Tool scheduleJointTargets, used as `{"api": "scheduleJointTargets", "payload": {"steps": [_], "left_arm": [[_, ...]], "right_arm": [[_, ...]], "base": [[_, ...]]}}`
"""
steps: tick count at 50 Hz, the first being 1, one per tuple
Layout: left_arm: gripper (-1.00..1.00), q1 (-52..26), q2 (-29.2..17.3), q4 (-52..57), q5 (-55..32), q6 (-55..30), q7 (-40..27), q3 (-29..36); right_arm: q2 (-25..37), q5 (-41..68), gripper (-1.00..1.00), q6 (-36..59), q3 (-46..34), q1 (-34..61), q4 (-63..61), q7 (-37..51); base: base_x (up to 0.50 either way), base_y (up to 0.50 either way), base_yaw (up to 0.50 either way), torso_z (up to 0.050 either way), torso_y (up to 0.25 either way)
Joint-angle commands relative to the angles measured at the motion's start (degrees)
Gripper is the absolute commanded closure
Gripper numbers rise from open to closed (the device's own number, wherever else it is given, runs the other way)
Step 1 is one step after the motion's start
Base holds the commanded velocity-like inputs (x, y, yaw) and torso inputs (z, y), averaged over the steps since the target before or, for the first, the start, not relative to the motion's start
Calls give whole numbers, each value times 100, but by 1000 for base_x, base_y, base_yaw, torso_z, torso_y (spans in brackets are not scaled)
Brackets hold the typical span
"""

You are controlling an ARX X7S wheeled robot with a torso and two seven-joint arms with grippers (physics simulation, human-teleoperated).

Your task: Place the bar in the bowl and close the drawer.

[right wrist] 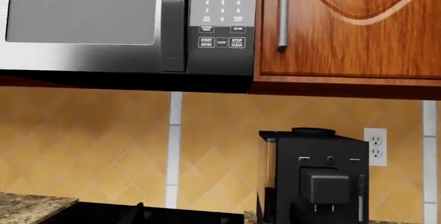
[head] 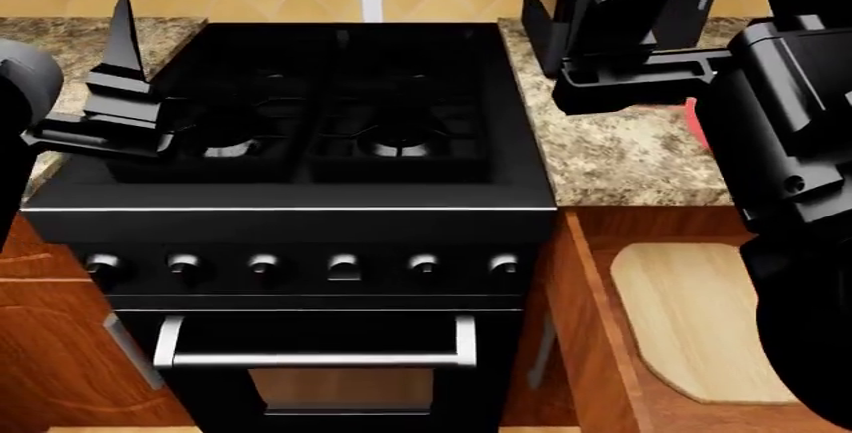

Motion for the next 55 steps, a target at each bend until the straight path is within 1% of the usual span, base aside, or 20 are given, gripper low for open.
{"api": "scheduleJointTargets", "payload": {"steps": [1,8,19,27,37,42,45,48,52,55], "left_arm": [[-100,54,-81,142,-347,-103,-133,-212],[-100,41,-130,108,-580,-50,-327,-187],[-100,-132,-202,59,-857,-142,-499,-113],[-100,-327,-286,-8,-879,-104,-609,376],[-100,-469,-145,100,-1172,-170,-783,536],[-100,-400,-68,83,-1205,78,-892,843],[-100,-371,-6,87,-1245,149,-983,877],[-100,-438,-1,165,-1705,62,-1242,720],[-100,-537,-218,163,-2423,171,-1781,700],[-100,-605,-339,157,-2798,233,-2082,691]], "right_arm": [[27,-7,-100,24,-5,-54,-20,47],[48,-23,-100,-76,-5,-182,-63,187],[116,61,-100,-81,46,-168,-170,237],[248,-41,-100,-125,39,-274,-270,284],[356,-93,-100,-188,72,-339,-375,331],[385,-149,-100,-234,77,-398,-411,363],[409,-154,-100,-240,88,-405,-474,406],[470,-179,-100,-246,93,-426,-559,453],[569,-285,-100,-330,88,-534,-693,545],[639,-344,-100,-390,87,-603,-762,581]], "base": [[82,164,0,0,0],[1,0,-31,0,0],[0,0,-482,0,0],[0,0,-500,0,0],[0,0,-500,0,0],[0,0,-500,0,0],[0,0,-500,0,0],[0,0,-500,0,0],[0,0,-500,0,0],[0,0,-500,0,0]]}}
